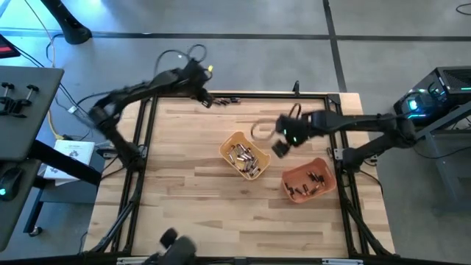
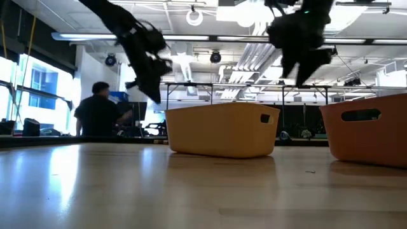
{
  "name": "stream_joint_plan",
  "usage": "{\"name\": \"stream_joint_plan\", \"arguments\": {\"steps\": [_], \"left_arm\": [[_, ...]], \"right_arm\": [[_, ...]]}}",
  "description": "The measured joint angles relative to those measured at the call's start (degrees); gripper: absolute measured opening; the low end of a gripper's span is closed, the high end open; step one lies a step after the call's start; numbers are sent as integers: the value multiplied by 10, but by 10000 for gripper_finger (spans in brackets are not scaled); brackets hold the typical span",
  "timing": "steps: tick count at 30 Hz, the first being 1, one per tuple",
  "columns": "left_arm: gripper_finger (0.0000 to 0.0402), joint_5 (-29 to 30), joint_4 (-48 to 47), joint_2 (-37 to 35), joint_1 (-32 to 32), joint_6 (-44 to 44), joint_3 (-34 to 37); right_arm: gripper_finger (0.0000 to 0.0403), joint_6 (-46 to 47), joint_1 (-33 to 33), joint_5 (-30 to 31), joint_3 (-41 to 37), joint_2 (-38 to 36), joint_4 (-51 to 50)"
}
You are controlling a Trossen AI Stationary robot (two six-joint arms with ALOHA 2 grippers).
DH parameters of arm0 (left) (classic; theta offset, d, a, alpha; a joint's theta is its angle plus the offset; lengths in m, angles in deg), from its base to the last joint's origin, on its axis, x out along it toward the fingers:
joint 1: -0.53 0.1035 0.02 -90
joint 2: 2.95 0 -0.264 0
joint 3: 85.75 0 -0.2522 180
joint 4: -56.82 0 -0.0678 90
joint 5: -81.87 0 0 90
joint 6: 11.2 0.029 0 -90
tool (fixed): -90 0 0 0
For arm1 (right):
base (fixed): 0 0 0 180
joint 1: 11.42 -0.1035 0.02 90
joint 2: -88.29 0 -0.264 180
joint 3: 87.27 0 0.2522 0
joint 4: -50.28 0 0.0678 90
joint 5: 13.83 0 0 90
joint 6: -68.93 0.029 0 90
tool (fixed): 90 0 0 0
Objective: Sort batteries
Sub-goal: Put the black battery into the orange bin
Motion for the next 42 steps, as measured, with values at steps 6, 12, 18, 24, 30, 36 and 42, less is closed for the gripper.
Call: {"name": "stream_joint_plan", "arguments": {"steps": [6, 12, 18, 24, 30, 36, 42], "left_arm": [[16, -13, -164, 182, 22, 137, -177], [38, -1, -206, 278, 22, 115, -290], [11, -38, -138, 283, 25, 47, -272], [30, -20, -127, 286, 21, 137, -253], [87, -20, -131, 287, 15, 201, -252], [161, -16, -137, 306, 12, 317, -252], [184, -11, -129, 336, 12, 381, -252]], "right_arm": [[278, -27, 100, -45, 15, 0, 69], [279, 20, 146, -39, 15, 0, 83], [279, 31, 149, -37, 15, 0, 81], [279, -14, 149, -41, 15, 0, 79], [279, -43, 153, -45, 14, 1, 81], [279, -57, 168, -64, 14, 1, 81], [279, -59, 169, -65, 13, 1, 89]]}}
